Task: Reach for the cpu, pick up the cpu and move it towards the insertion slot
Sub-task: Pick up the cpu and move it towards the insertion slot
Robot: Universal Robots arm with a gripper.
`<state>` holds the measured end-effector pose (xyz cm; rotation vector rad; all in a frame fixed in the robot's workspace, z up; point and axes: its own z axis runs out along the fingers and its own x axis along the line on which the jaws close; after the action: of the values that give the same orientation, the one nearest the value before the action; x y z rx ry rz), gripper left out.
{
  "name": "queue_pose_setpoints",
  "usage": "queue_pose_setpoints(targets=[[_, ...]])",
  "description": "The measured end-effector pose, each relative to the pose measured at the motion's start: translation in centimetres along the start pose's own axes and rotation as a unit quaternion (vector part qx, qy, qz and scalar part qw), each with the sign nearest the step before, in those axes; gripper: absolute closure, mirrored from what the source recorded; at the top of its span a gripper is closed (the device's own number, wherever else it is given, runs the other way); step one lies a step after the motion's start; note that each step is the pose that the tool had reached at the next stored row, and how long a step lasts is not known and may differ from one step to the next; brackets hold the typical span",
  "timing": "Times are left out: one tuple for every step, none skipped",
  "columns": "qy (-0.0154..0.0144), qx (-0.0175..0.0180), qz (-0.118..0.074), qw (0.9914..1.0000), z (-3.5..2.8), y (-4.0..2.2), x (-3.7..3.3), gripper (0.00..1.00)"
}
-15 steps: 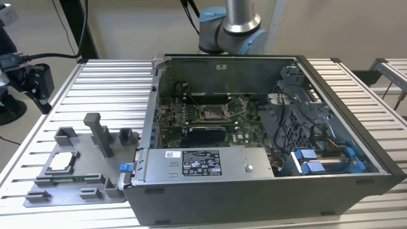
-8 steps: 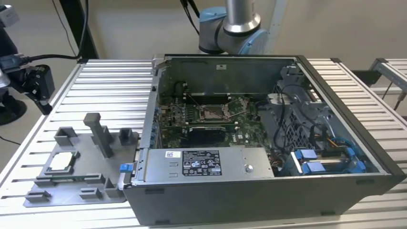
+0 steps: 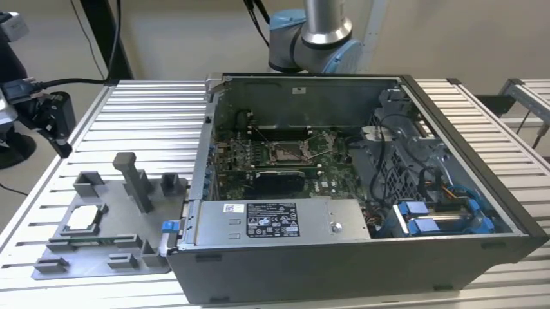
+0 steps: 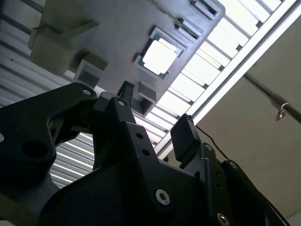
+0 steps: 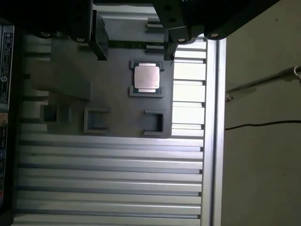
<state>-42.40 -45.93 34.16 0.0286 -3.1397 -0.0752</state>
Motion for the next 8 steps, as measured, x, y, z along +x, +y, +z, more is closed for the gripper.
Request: queue_pose_setpoints(targets=[[0.0000,0.0000,0.000,1.00000,0.08,0.00,0.00,1.00],[0.0000,0.0000,0.000,1.00000,0.16,-0.01,0.00,1.00],[0.0000,0.0000,0.000,1.00000,0.23,-0.01,0.00,1.00],[0.0000,0.0000,0.000,1.00000,0.29,-0.01,0.00,1.00],[0.0000,0.0000,0.000,1.00000,0.37,-0.02,0.00,1.00],[0.0000,0.0000,0.000,1.00000,0.43,-0.02,0.00,1.00],[0.0000,0.0000,0.000,1.00000,0.50,-0.02,0.00,1.00],[0.0000,0.0000,0.000,1.00000,0.56,-0.03,0.00,1.00]])
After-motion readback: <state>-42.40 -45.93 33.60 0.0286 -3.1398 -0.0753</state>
